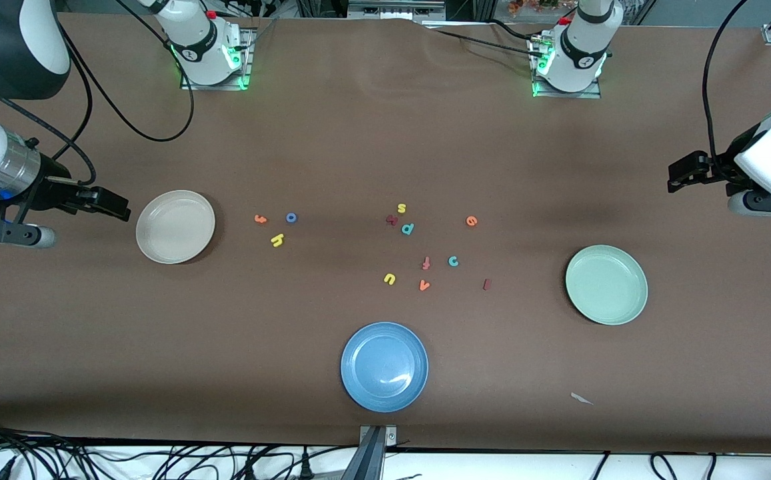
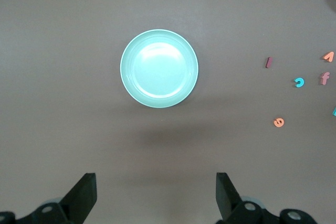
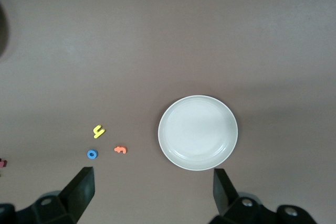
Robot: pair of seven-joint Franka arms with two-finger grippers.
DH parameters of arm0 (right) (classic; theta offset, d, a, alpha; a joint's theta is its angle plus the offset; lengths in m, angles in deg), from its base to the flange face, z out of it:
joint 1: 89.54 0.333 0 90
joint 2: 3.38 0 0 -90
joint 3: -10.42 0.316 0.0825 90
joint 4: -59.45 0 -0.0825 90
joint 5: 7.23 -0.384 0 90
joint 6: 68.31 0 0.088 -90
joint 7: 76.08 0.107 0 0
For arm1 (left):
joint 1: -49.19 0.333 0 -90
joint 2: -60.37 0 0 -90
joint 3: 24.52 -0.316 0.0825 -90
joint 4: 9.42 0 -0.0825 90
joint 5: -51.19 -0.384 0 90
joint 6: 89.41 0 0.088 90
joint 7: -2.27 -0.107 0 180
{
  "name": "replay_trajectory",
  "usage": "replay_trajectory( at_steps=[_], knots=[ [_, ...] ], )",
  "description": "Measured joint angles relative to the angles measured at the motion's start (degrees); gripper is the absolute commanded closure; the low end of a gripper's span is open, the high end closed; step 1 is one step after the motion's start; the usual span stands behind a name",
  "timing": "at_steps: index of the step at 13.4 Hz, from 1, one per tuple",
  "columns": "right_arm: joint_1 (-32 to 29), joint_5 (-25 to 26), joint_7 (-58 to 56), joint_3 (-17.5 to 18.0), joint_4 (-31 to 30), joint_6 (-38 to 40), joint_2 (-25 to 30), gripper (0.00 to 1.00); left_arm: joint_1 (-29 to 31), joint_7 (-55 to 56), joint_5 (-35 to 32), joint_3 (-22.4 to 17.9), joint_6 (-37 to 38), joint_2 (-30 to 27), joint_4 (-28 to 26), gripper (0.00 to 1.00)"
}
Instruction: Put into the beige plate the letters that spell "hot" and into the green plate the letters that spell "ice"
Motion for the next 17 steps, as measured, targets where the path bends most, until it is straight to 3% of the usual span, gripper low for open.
replay_trajectory(
  at_steps=[17],
  knots=[
    [0.0,2.4,0.0,-0.1,0.0,0.1,-0.2,0.01,0.0,0.0,0.0,0.0,0.0,0.2,0.0,0.00]
  ],
)
